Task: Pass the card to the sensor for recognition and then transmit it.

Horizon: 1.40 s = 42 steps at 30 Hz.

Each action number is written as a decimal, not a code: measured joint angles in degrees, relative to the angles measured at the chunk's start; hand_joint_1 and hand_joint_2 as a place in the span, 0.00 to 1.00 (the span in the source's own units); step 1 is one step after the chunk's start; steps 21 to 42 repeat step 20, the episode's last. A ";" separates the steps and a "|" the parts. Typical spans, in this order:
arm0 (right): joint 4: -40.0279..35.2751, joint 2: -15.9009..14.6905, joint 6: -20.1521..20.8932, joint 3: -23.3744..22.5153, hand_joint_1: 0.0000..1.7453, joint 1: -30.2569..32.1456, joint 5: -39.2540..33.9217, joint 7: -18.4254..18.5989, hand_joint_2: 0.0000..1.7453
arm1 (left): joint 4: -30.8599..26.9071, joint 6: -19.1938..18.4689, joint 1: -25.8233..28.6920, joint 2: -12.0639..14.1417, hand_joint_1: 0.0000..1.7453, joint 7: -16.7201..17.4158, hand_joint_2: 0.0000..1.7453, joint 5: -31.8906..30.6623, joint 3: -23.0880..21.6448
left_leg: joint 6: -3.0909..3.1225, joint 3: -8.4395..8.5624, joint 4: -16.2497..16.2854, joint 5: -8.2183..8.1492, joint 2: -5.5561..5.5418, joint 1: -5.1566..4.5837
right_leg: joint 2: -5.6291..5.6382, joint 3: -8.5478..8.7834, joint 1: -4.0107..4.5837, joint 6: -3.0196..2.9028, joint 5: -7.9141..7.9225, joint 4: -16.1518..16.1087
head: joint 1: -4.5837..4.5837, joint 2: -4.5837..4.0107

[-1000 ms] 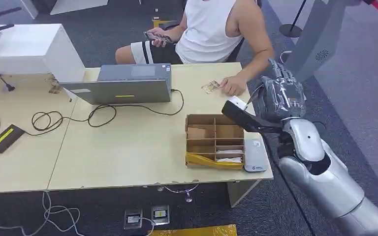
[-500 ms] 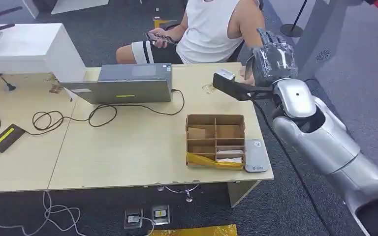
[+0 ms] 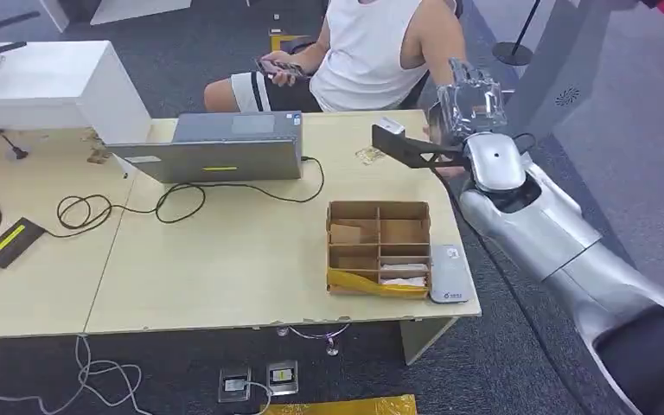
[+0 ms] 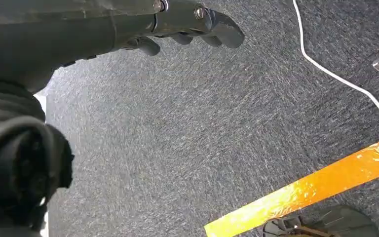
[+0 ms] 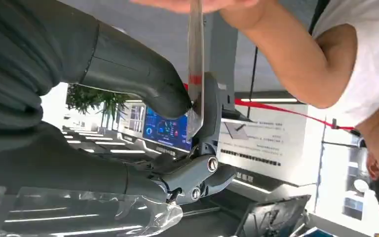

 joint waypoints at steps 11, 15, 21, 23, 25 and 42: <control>4.31 0.09 -1.07 0.29 1.00 0.00 -1.25 0.72 1.00 | 0.00 0.28 0.47 -0.07 0.00 0.00 0.00 0.18 0.00 | 0.00 0.00 0.00 0.00 0.01 0.00 | 0.01 -0.01 0.00 0.00 0.00 0.00 | 0.00 0.00; 5.16 0.24 -1.18 0.59 1.00 0.01 -1.38 0.77 1.00 | 0.00 0.42 0.82 -0.04 0.00 0.00 0.00 0.24 0.00 | 0.00 0.01 0.00 0.00 0.01 0.00 | 0.02 -0.01 0.00 0.00 0.00 0.00 | 0.00 0.00; 6.04 0.37 -1.23 0.72 0.00 0.02 -1.44 0.77 1.00 | 0.00 0.42 1.07 -0.04 0.00 0.00 0.00 0.24 0.00 | 0.00 0.01 0.00 0.00 0.02 0.00 | 0.01 0.00 0.00 0.00 0.00 0.00 | 0.00 0.00; 6.04 0.37 -1.23 0.72 0.00 0.02 -1.44 0.77 1.00 | 0.00 0.42 1.07 -0.04 0.00 0.00 0.00 0.24 0.00 | 0.00 0.01 0.00 0.00 0.02 0.00 | 0.01 0.00 0.00 0.00 0.00 0.00 | 0.00 0.00; 6.04 0.37 -1.23 0.72 0.00 0.02 -1.44 0.77 1.00 | 0.00 0.42 1.07 -0.04 0.00 0.00 0.00 0.24 0.00 | 0.00 0.01 0.00 0.00 0.02 0.00 | 0.01 0.00 0.00 0.00 0.00 0.00 | 0.00 0.00; 6.04 0.37 -1.23 0.72 0.00 0.02 -1.44 0.77 1.00 | 0.00 0.42 1.07 -0.04 0.00 0.00 0.00 0.24 0.00 | 0.00 0.01 0.00 0.00 0.02 0.00 | 0.01 0.00 0.00 0.00 0.00 0.00 | 0.00 0.00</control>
